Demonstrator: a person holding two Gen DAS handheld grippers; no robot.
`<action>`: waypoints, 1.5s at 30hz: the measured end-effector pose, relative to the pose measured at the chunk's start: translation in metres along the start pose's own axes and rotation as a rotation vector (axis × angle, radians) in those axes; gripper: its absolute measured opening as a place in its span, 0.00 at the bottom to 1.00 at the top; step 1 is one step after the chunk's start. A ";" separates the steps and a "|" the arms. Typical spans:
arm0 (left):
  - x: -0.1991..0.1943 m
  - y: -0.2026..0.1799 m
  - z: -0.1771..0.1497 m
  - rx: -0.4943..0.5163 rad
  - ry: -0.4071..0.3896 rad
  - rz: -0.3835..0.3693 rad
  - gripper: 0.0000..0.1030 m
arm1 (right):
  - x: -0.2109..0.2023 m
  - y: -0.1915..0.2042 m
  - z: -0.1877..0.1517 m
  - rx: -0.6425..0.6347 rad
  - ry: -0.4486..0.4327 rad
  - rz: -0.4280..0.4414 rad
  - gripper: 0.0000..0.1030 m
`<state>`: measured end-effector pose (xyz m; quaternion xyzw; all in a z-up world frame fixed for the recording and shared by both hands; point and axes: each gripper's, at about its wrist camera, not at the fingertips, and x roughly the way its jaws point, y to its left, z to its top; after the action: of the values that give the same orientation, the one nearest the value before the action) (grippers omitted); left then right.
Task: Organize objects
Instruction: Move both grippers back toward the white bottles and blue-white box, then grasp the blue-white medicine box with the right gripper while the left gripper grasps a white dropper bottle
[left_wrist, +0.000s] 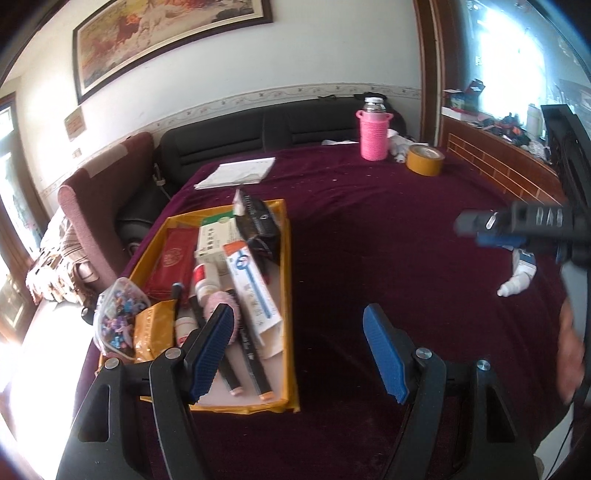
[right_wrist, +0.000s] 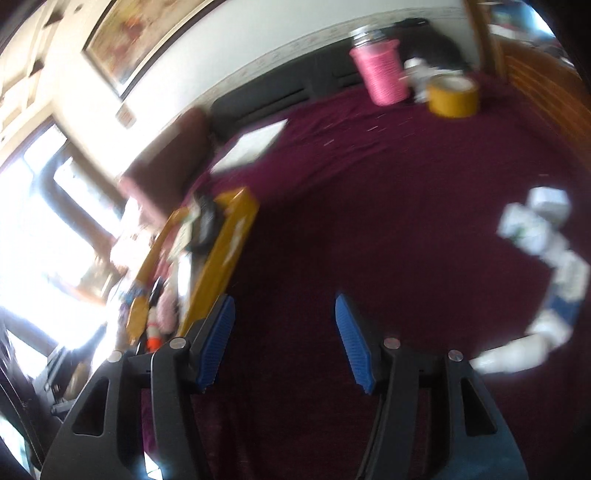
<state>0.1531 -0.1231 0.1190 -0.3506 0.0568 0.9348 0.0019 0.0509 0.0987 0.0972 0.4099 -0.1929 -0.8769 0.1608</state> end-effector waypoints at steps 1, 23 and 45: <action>0.001 -0.003 0.000 0.006 -0.001 -0.018 0.65 | -0.015 -0.022 0.009 0.041 -0.030 -0.028 0.55; 0.027 -0.002 -0.005 -0.056 0.061 -0.130 0.65 | -0.009 -0.157 0.017 0.220 0.099 -0.275 0.62; 0.034 -0.014 -0.007 -0.027 0.101 -0.147 0.65 | 0.053 -0.057 -0.005 -0.203 0.221 -0.345 0.51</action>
<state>0.1323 -0.1115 0.0900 -0.4006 0.0183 0.9139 0.0626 0.0156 0.1243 0.0326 0.5121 -0.0123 -0.8560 0.0691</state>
